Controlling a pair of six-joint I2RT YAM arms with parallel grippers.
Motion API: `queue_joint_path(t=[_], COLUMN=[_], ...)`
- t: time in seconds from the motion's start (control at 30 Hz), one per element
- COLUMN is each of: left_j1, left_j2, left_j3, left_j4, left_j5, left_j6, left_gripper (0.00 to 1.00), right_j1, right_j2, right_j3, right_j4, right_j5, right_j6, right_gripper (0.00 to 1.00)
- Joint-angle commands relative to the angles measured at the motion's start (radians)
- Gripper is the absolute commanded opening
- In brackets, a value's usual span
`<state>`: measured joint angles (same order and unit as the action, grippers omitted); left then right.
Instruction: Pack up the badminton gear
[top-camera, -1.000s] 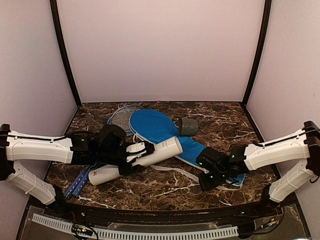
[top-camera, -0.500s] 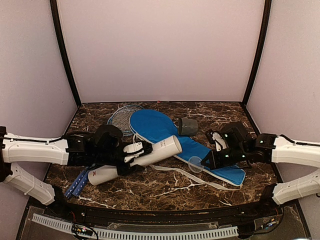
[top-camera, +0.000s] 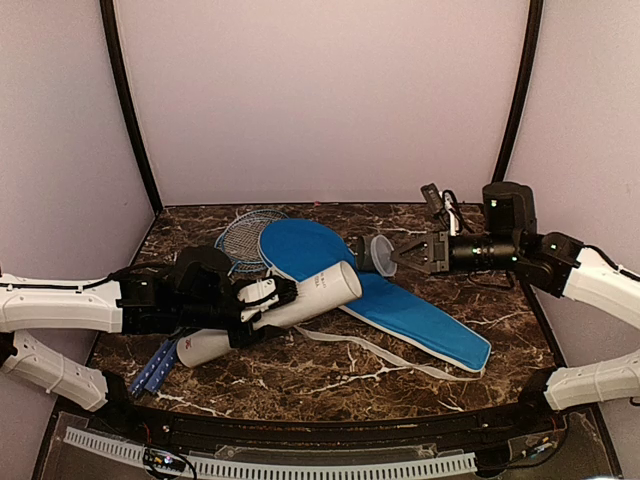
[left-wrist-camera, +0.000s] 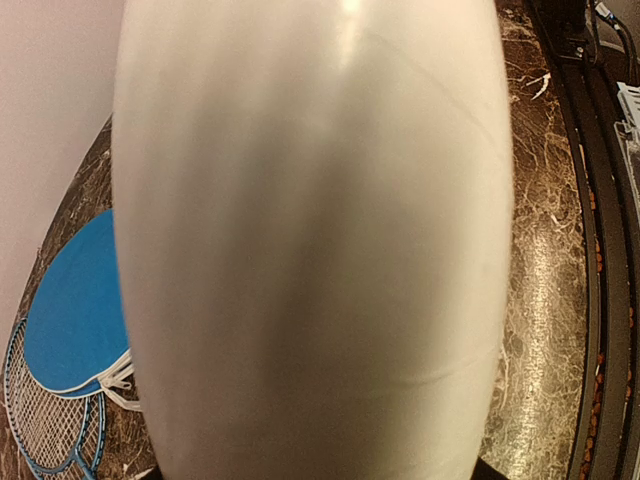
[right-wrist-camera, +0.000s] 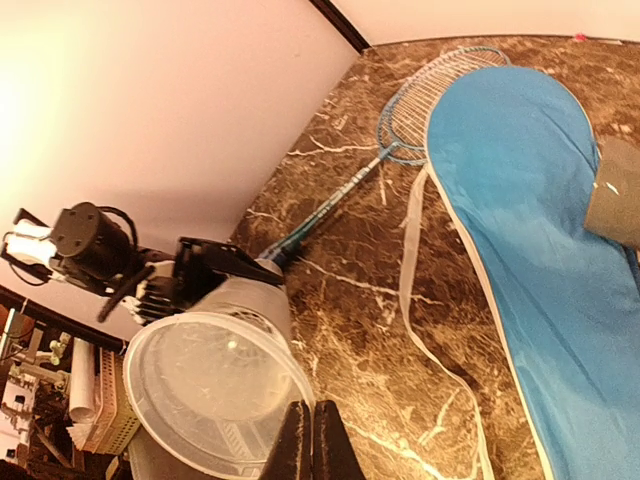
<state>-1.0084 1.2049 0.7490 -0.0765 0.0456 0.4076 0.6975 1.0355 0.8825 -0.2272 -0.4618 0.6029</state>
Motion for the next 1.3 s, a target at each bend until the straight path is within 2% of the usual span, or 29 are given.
queue_joint_path(t=[0.0,0.4,1.27], left_j1=[-0.006,-0.006,-0.007], left_j2=[-0.023,-0.008,-0.001], left_j3=[-0.007,-0.002,-0.002], left_j4=[0.032,0.026,0.026], left_j5=[0.016,0.017,0.029], left_j6=[0.01,0.01,0.011], left_gripper=[0.58,0.58,0.59], right_j1=[0.006,0.108,0.129], right_j2=[0.028,0.128,0.202], right_j3=[0.069,0.112,0.133], right_j4=[0.016,-0.017,-0.02], right_j5=[-0.066,-0.056,-0.05], right_j6=[-0.029,-0.061,-0.063], right_gripper=[0.0,0.0,0.0])
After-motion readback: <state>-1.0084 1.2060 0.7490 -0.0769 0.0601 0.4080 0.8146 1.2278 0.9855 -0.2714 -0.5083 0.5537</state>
